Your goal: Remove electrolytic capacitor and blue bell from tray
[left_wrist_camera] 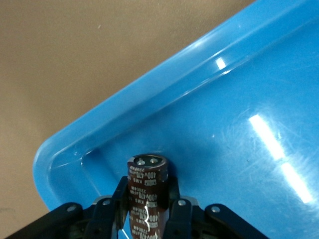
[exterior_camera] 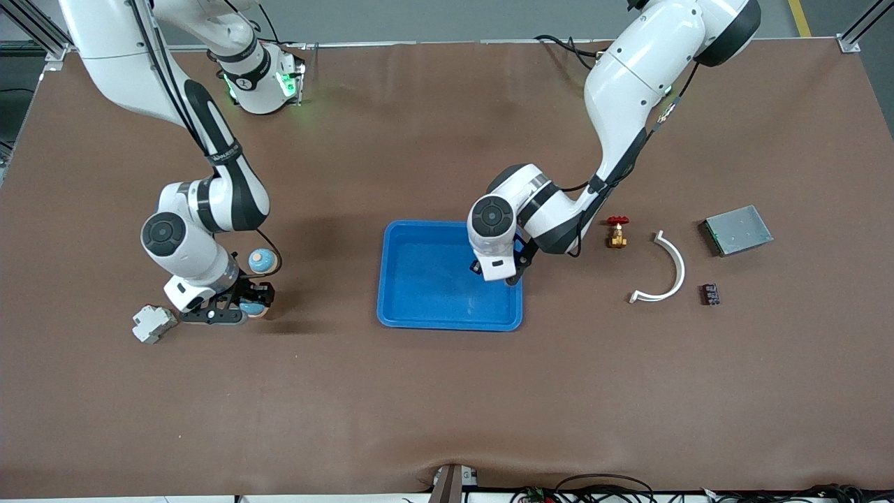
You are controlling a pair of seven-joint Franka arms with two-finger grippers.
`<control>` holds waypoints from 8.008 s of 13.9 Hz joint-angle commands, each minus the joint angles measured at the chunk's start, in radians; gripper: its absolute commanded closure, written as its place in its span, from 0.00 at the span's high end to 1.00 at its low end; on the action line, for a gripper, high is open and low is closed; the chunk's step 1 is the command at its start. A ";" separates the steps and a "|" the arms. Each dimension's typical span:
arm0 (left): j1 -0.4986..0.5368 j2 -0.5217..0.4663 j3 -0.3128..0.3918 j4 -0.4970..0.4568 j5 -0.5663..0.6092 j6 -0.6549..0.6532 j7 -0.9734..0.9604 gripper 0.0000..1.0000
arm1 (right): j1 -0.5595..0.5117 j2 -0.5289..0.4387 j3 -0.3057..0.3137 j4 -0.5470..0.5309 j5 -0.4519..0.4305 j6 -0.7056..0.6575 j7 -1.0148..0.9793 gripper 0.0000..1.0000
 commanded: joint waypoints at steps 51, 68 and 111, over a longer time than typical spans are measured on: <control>0.660 -0.373 0.007 -0.574 0.079 0.291 1.566 0.00 | -0.220 0.085 0.166 -0.051 0.032 0.174 -0.087 1.00; 0.657 -0.310 0.008 -0.533 0.087 0.291 1.560 0.34 | -0.229 -0.205 0.169 0.081 0.032 -0.378 -0.099 1.00; 0.502 -0.540 0.237 0.194 -0.148 -0.706 1.809 1.00 | -0.312 -0.409 0.145 0.584 -0.028 -1.125 -0.214 1.00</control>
